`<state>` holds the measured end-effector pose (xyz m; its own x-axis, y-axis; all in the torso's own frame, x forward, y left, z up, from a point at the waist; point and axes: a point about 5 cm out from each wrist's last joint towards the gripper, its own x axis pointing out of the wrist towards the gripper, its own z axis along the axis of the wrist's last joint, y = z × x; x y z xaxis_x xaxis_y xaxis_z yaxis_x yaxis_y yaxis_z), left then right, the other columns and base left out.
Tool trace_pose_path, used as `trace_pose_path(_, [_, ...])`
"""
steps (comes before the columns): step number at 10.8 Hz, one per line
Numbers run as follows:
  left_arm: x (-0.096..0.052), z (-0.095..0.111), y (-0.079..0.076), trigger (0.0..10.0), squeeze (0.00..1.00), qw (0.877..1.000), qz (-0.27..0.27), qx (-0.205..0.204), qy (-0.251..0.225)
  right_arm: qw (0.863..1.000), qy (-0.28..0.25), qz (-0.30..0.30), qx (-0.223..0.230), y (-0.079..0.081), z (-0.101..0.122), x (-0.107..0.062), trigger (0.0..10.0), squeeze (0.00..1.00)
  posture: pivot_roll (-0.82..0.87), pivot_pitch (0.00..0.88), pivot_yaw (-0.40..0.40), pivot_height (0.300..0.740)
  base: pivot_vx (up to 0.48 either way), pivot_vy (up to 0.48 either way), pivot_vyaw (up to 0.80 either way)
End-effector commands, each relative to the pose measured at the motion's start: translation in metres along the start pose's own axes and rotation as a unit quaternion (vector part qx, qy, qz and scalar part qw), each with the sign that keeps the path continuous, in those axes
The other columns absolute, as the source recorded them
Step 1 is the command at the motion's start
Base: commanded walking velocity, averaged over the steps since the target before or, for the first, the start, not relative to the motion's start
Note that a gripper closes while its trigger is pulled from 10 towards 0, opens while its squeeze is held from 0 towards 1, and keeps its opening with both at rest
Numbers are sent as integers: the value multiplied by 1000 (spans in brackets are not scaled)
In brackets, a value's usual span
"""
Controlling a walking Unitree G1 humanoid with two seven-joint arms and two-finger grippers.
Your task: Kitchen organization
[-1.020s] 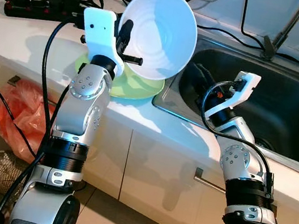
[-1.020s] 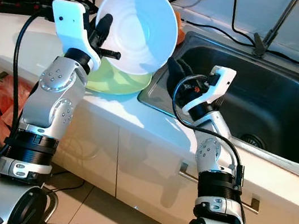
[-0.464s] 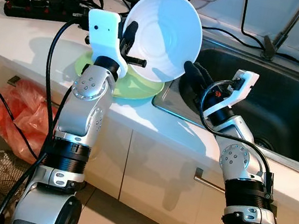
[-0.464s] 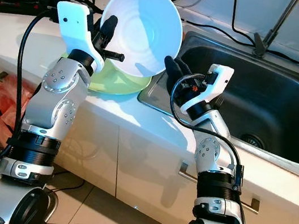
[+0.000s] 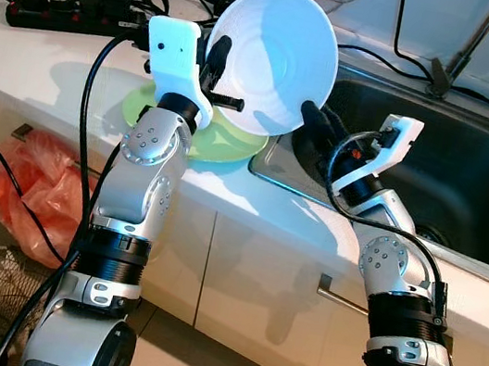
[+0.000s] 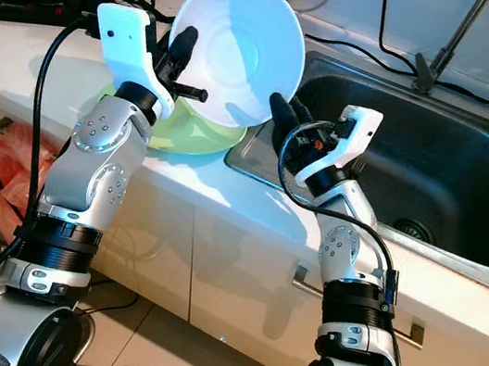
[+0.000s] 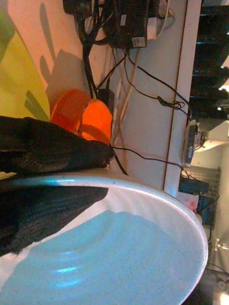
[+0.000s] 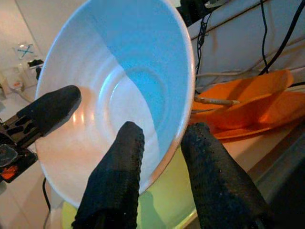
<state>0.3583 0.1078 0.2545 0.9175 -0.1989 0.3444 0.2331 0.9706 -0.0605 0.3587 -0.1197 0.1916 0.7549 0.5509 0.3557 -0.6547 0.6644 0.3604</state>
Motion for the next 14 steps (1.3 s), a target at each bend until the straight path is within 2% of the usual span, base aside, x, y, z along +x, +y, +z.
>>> trace_pose_path(1, [0,8,-7,10000,0,1000,-17,-4,-24,1000,5,-12,-2,-3,-1,-1,10000,0,76,61,-37,740,0,0,0])
trace_pose_path(4, [-2,7,-20,10000,0,997,-68,-11,-23,1000,4,-16,-2,-3,-2,0,10000,0,75,60,-36,740,0,0,0])
trace_pose_path(7, [-5,6,-27,10000,0,996,-91,-12,-20,1000,2,-19,0,-3,-2,1,10000,0,75,58,-35,740,0,0,0])
trace_pose_path(8, [-5,6,-26,10000,0,996,-91,-11,-20,1000,1,-18,1,-3,-2,1,2039,0,74,58,-34,740,0,0,0])
trace_pose_path(9, [-5,5,-27,10000,0,996,-92,-8,-17,1000,0,-16,2,-2,-2,1,0,0,75,57,-34,740,0,0,0])
trace_pose_path(11, [-5,2,-26,10000,0,996,-92,9,-12,1000,0,-17,2,-2,-3,2,0,0,75,55,-34,740,0,0,0])
trace_pose_path(12, [-5,1,-26,10000,1000,996,-92,9,-10,1000,0,-18,1,-2,-3,2,0,0,75,59,-36,740,0,0,0])
trace_pose_path(14, [-5,0,-26,10000,1000,996,-93,10,-7,1000,1,-23,3,-2,-4,2,0,0,76,61,-37,740,0,0,0])
